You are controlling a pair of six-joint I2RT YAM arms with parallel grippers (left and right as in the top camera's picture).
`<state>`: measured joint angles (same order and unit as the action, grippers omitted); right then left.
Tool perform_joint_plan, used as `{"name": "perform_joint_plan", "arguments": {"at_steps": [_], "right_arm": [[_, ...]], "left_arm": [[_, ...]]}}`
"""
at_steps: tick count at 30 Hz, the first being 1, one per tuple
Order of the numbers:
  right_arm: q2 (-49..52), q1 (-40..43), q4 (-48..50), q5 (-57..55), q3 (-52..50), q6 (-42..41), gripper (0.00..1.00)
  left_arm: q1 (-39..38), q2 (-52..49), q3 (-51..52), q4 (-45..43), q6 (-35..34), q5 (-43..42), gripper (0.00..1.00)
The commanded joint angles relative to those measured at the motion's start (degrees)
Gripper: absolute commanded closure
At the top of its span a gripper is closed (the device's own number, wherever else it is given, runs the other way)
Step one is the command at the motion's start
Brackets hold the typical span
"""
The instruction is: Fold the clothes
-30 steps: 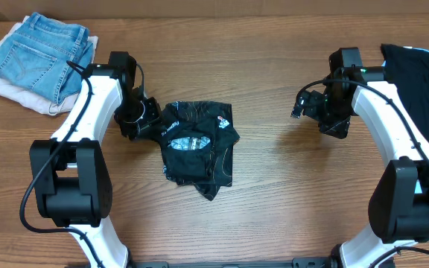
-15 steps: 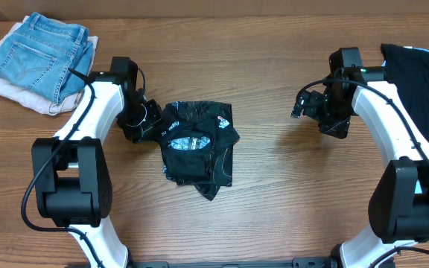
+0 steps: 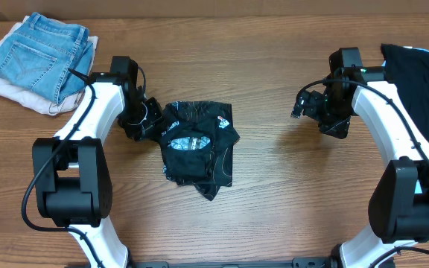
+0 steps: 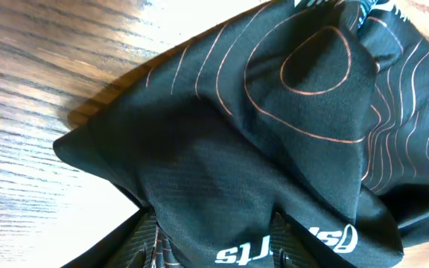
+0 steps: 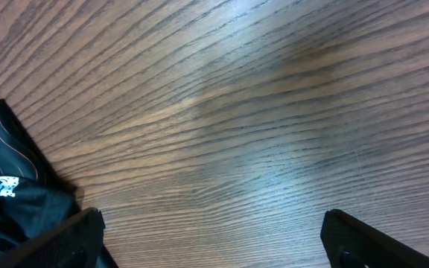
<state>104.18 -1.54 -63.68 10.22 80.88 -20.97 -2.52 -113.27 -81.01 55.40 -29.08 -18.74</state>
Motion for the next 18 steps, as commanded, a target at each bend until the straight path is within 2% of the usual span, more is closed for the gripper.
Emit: {"name": "perform_joint_plan", "arguments": {"at_steps": [1, 15, 18], "right_arm": [[-1.51, -0.13, 0.15, 0.13, 0.07, -0.07, 0.03], [-1.51, -0.13, 0.28, 0.13, 0.07, -0.07, 0.02], [-1.51, -0.13, 0.35, 0.13, 0.07, -0.07, 0.03]], "left_arm": [[-0.17, 0.11, 0.28, -0.42, -1.42, -0.81, 0.48], [-0.28, 0.02, 2.62, -1.77, -2.95, -1.25, 0.46], [-0.28, 0.02, 5.25, -3.52, -3.32, -1.27, 0.43]]}}
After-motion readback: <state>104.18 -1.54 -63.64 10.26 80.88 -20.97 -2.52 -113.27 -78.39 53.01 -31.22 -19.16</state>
